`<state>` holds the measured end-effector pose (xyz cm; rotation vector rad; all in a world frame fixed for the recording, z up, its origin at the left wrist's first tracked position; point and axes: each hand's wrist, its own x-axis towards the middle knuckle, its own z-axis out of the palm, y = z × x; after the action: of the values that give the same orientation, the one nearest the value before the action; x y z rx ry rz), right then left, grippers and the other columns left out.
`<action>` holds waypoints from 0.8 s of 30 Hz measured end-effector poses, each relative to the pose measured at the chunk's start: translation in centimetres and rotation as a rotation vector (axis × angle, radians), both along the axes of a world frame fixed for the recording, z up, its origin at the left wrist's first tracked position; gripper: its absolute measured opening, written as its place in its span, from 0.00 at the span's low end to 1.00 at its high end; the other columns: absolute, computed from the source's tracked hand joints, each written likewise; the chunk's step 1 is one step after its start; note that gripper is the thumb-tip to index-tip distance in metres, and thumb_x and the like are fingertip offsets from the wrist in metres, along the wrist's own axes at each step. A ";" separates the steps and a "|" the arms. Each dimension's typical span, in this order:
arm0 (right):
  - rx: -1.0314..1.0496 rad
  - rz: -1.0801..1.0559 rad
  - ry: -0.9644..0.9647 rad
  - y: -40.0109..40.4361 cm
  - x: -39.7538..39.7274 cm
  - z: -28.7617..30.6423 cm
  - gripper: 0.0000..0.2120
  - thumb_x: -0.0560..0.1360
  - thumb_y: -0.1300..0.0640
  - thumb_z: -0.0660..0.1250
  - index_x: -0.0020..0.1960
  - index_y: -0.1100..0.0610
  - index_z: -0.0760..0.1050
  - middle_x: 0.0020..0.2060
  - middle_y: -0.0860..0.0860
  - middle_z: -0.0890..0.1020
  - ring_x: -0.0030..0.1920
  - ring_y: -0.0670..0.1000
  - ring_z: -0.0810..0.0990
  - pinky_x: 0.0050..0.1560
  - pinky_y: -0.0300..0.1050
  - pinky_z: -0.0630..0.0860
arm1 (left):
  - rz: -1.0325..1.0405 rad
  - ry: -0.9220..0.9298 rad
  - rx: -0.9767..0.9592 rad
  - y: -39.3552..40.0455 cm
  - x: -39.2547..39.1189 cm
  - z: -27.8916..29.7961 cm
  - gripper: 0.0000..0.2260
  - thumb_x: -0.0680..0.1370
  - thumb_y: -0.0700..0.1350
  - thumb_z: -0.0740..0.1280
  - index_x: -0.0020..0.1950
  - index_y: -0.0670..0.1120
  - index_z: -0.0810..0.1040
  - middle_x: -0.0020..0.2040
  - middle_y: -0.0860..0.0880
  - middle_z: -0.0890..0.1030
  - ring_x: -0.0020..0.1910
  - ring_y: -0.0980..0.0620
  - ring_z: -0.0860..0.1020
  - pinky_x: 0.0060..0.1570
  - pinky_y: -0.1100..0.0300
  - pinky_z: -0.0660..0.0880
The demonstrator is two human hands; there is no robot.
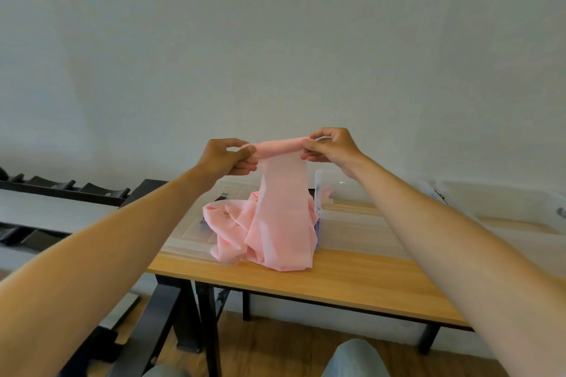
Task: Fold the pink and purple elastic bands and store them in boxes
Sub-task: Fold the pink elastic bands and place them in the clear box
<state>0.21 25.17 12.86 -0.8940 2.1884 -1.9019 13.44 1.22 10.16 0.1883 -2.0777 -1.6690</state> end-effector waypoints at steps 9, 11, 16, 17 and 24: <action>0.016 -0.027 0.010 -2.7 -5.6 -4.0 0.17 0.75 0.65 0.77 0.62 0.62 0.78 0.47 0.61 0.87 0.43 0.56 0.89 0.44 0.41 0.85 | 0.014 0.032 0.148 -2.7 -5.8 -3.1 0.09 0.77 0.38 0.76 0.56 0.42 0.82 0.48 0.37 0.86 0.46 0.44 0.88 0.47 0.59 0.84; 0.100 -0.062 0.079 -3.1 -7.1 -4.9 0.17 0.74 0.66 0.77 0.62 0.63 0.81 0.50 0.60 0.86 0.47 0.55 0.88 0.46 0.39 0.84 | -0.020 0.010 0.075 -3.6 -6.8 -4.1 0.15 0.76 0.37 0.75 0.62 0.44 0.80 0.49 0.40 0.86 0.47 0.47 0.87 0.48 0.59 0.84; 0.266 -0.095 0.256 -4.6 -9.7 -6.9 0.04 0.80 0.63 0.72 0.54 0.59 0.80 0.42 0.59 0.86 0.35 0.52 0.87 0.39 0.41 0.83 | 0.039 -0.022 -0.056 -4.7 -9.6 -6.6 0.05 0.79 0.39 0.73 0.54 0.41 0.84 0.45 0.41 0.87 0.44 0.46 0.88 0.45 0.57 0.85; 0.309 -0.106 0.303 -4.9 -10.0 -7.2 0.03 0.81 0.61 0.70 0.54 0.58 0.78 0.38 0.57 0.85 0.31 0.51 0.85 0.36 0.42 0.82 | 0.068 -0.010 -0.061 -4.8 -10.1 -7.0 0.04 0.80 0.41 0.73 0.52 0.42 0.84 0.42 0.41 0.87 0.41 0.44 0.87 0.42 0.56 0.84; -0.014 -0.031 0.000 -6.3 -11.5 -8.9 0.06 0.80 0.69 0.68 0.55 0.61 0.78 0.42 0.59 0.88 0.43 0.57 0.89 0.43 0.46 0.85 | 0.098 0.098 0.116 -4.4 -12.3 -8.4 0.08 0.80 0.41 0.72 0.57 0.41 0.83 0.44 0.42 0.88 0.44 0.46 0.88 0.45 0.56 0.84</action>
<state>-11.31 18.90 3.92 -0.8682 2.2044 -1.9329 1.12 -3.18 1.72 0.2373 -1.8721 -1.7057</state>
